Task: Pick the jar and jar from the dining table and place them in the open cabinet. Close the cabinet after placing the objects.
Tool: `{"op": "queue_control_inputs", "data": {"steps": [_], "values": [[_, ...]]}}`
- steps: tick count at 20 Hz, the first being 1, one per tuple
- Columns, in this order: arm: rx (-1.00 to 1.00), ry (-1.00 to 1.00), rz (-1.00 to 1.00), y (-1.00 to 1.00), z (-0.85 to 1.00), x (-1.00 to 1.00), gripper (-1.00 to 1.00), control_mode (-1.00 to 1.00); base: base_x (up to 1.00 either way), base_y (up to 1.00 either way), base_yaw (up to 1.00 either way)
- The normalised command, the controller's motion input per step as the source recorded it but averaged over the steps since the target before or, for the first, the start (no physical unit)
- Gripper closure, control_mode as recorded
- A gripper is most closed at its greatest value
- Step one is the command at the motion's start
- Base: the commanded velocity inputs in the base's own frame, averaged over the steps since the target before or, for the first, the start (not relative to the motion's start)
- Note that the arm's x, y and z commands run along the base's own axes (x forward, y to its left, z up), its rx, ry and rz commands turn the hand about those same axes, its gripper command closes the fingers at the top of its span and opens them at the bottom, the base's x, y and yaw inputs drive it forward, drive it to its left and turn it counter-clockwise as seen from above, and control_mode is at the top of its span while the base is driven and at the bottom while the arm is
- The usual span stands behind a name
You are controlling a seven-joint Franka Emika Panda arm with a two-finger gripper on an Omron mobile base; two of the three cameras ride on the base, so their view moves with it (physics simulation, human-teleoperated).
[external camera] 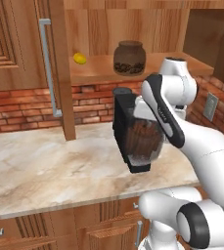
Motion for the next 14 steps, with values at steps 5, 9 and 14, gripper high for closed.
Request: {"op": "queue_control_inputs", "data": {"steps": [5, 9, 14], "values": [[0.00, -0.16, 0.00, -0.15, 0.39, 0.00, 1.00, -1.00, 0.00, 0.00, 0.00], [0.00, -0.14, -0.05, -0.18, 0.35, 0.00, 1.00, -1.00, 0.00, 0.00, 0.00], [0.00, -0.18, -0.13, -0.13, 0.31, 0.00, 1.00, -1.00, 0.00, 0.00, 0.00]]}}
